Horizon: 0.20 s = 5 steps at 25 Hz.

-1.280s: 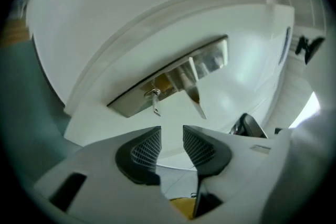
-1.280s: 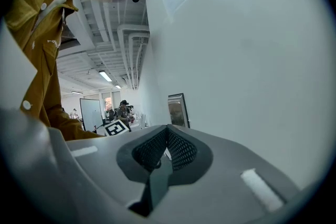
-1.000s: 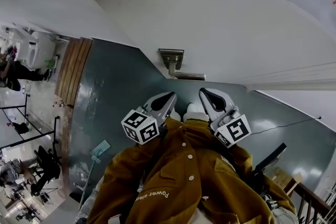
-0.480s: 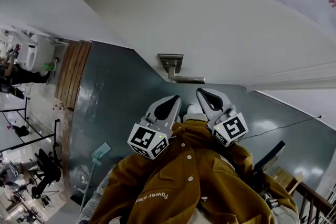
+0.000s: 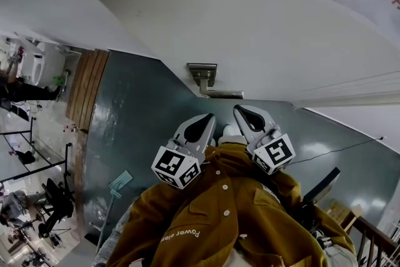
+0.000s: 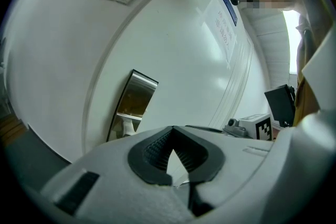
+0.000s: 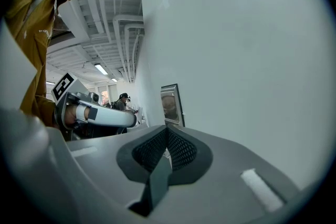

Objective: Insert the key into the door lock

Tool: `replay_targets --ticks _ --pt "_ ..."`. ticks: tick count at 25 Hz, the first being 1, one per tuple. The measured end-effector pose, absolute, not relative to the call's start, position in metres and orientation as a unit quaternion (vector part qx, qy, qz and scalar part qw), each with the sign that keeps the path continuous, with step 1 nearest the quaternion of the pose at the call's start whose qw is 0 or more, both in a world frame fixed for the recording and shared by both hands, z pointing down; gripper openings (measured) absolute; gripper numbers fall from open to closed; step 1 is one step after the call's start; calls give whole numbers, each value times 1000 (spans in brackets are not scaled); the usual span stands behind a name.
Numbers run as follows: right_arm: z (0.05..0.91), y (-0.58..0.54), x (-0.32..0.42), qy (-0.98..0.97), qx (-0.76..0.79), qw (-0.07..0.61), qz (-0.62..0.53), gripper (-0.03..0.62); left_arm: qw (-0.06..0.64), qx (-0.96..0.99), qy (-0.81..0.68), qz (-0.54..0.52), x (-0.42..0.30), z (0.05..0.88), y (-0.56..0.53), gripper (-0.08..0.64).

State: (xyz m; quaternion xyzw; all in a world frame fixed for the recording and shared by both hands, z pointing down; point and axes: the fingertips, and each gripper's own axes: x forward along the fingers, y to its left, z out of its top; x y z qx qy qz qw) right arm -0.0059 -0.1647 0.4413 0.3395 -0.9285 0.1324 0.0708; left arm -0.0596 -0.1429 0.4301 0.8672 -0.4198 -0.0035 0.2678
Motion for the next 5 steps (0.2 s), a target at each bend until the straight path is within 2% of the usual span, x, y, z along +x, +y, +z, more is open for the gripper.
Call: replay_targets --ticks 5 --pt "443 -163 -4 -928 340 73 133 6 265 865 -426 5 -58 435 -143 2"
